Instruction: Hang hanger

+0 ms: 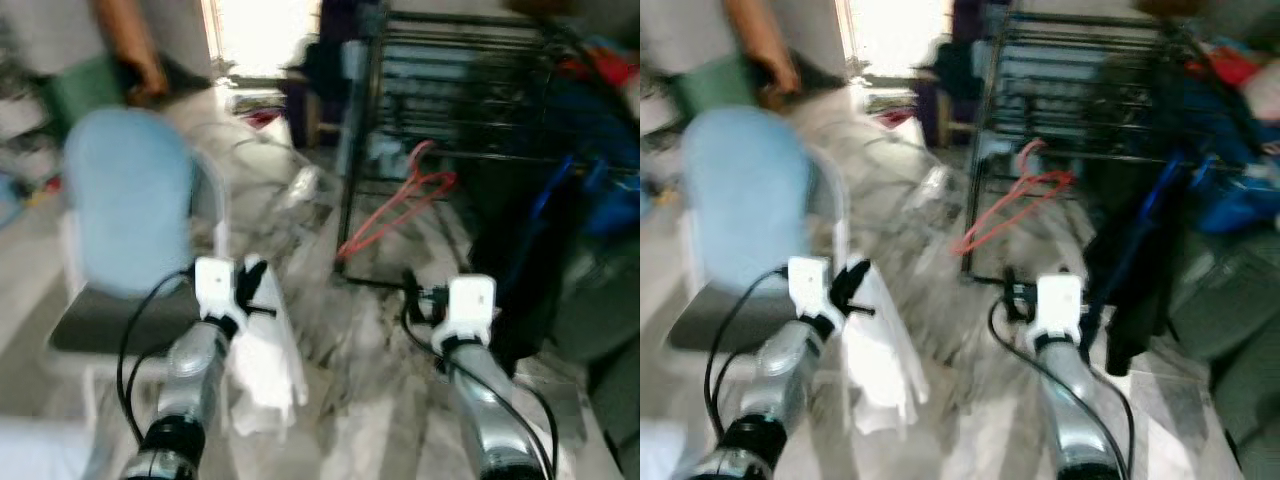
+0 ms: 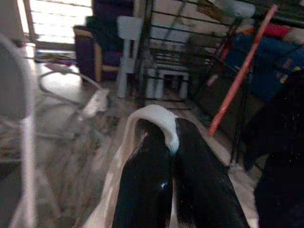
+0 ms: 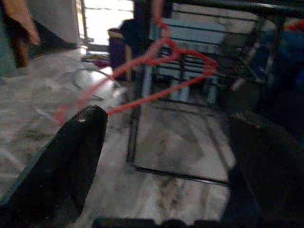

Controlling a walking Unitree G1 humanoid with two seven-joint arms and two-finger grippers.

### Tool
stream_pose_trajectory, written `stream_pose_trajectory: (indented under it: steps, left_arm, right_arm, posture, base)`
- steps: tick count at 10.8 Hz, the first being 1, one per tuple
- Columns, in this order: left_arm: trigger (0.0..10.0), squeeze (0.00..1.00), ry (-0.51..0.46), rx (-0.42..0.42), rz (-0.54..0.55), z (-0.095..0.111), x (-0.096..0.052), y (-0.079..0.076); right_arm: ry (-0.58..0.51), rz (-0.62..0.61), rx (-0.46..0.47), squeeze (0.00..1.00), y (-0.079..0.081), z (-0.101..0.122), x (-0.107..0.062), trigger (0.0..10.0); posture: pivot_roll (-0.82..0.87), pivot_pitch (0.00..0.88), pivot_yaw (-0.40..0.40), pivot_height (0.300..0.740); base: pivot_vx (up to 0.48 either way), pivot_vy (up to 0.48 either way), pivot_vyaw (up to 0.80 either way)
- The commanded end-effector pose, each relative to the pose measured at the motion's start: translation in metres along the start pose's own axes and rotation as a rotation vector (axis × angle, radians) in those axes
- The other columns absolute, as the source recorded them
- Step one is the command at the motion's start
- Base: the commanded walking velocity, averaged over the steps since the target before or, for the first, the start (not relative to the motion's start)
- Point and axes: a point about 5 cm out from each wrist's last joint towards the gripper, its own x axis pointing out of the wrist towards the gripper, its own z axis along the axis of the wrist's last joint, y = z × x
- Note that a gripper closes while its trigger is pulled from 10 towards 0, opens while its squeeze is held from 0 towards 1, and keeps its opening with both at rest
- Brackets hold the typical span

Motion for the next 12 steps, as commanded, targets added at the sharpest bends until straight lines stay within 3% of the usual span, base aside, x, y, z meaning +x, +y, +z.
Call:
stream_pose_trajectory:
  steps: [1, 3, 7, 10, 12]
  left_arm:
    - [10.0, 0.0, -0.035, 0.002, -0.042, 0.0082, 0.0067, -0.0102]
    - [10.0, 0.0, -0.033, 0.0, -0.042, 0.0082, 0.0068, -0.01]
    - [10.0, 0.0, -0.02, -0.016, -0.045, 0.0076, 0.0078, -0.0107]
    - [10.0, 0.0, -0.009, -0.014, -0.034, 0.0067, 0.0078, -0.0115]
    - [10.0, 0.0, -0.01, -0.023, -0.032, 0.006, 0.0077, -0.0129]
  right_arm:
    - [-0.003, -0.026, -0.006, 0.0, -0.0084, 0.0016, 0.0017, 10.0]
    - [-0.002, -0.023, -0.007, 0.0, -0.0079, 0.0016, 0.0021, 10.0]
    - [-0.004, -0.015, -0.008, 0.0, -0.0062, 0.0019, 0.0044, 10.0]
    - [-0.008, -0.009, -0.008, 0.0, -0.0041, 0.0032, 0.0063, 10.0]
    - [-0.005, -0.008, -0.007, 0.0, -0.0038, 0.0029, 0.0068, 10.0]
  posture:
    - [-0.09, 0.0, -0.003, 0.74]
    - [-0.09, 0.0, -0.004, 0.74]
    - [-0.08, 0.0, -0.003, 0.74]
    - [-0.08, 0.0, -0.011, 0.74]
    - [-0.08, 0.0, -0.012, 0.74]
  base:
    - [0.439, 0.0, 0.0]
    - [0.431, 0.0, 0.0]
    - [0.27, 0.394, 0.0]
    - [0.08, 0.425, 0.0]
    - [0.0, 0.0, 0.0]
